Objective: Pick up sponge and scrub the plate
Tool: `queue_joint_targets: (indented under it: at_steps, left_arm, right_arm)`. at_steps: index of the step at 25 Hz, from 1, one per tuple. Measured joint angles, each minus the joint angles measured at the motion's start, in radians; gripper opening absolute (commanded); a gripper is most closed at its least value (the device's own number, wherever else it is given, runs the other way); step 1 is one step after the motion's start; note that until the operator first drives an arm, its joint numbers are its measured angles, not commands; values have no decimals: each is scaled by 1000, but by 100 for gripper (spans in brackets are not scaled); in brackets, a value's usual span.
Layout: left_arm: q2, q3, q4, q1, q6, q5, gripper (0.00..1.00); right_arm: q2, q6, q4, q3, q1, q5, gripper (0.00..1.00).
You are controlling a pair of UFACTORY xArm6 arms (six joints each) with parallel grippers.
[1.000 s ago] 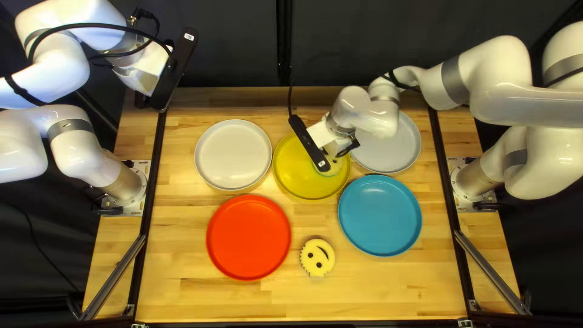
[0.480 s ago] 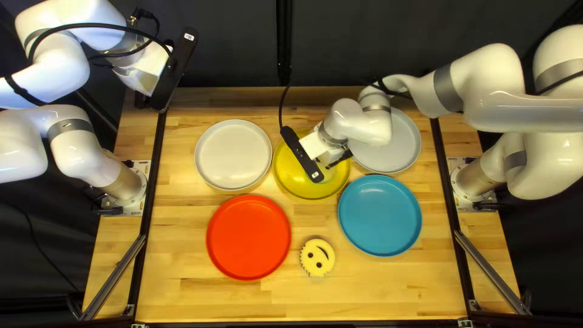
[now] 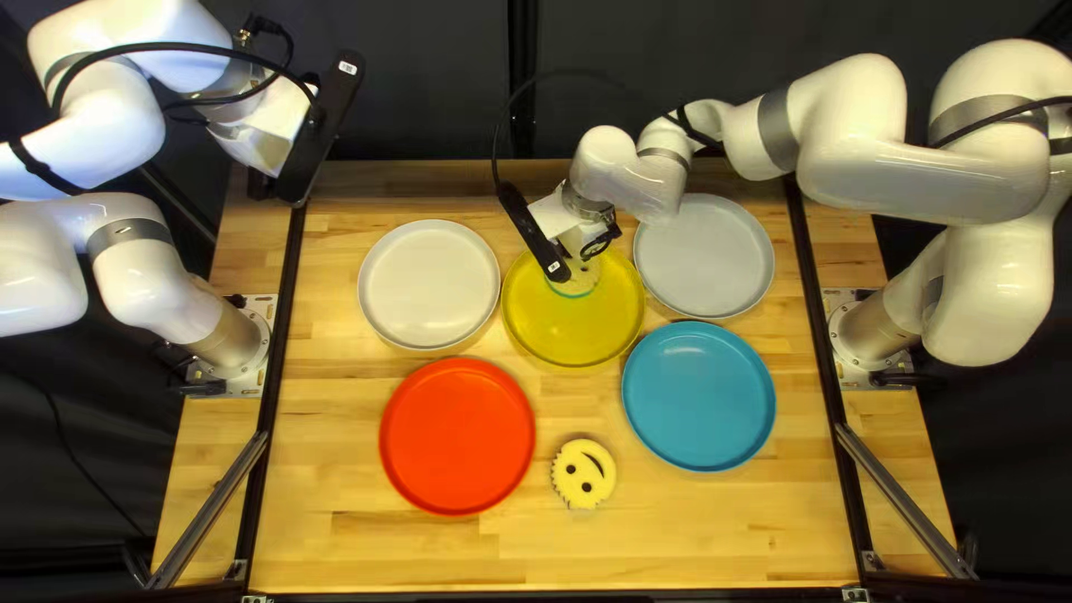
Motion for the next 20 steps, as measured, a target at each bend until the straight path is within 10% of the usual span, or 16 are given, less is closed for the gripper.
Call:
queue_joint_targets:
  at_steps: [11, 20]
  left_arm:
    - [0, 0, 0, 0, 0, 0, 100]
    - [0, 0, 0, 0, 0, 0, 100]
  right_arm:
    - [-33, 209, -153, 59, 167, -47, 0]
    - [10, 97, -109, -8, 79, -22, 0]
